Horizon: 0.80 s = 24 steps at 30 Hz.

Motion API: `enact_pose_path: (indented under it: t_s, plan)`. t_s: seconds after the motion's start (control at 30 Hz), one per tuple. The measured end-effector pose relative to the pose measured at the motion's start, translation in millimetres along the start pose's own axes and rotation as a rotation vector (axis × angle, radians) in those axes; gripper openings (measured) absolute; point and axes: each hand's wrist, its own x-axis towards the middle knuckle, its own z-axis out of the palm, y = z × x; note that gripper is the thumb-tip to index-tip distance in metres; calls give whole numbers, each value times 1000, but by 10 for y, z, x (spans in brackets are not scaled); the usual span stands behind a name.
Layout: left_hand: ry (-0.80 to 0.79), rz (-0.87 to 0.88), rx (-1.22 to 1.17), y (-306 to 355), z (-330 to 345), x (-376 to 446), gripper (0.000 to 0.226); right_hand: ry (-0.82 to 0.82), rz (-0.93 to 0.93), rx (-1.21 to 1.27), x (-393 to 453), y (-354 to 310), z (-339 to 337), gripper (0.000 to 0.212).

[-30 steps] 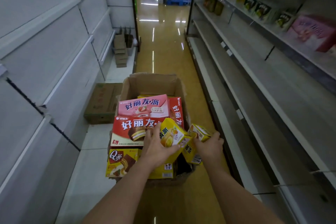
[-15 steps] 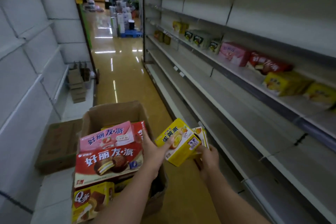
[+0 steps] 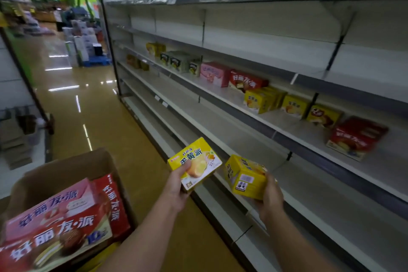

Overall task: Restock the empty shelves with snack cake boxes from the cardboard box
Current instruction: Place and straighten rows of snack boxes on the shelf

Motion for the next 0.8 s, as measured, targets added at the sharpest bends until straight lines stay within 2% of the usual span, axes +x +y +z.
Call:
enact_pose_path:
  t_s: [0.1,0.2,0.27,0.47,0.63,0.7,0.8]
  plan:
    - [47,123,150,-160,352,64,31,-29,43,51,76,-296,-278,35]
    - [3,211,175,-332,780,57,50,-78,73,37,94,-594,-528,39]
    - [-19,248,209,-431,1020,78,61,-53,92,60,130,-730,-707,39]
    - [-50,274,191,-805,1700,97,67,6,195,507,327,-974,-1210,31]
    - [-10,386,289,-961,2076,118,59,-39,195,625,317,-1156,-1447,41]
    - [-21,424,365,-1031,2199,178,61,-45,199,611,356,-1205,-1494,49]
    - [-57,449,477,-1167,2390,264,60,-74,240,270,366,-1263,-1425,54]
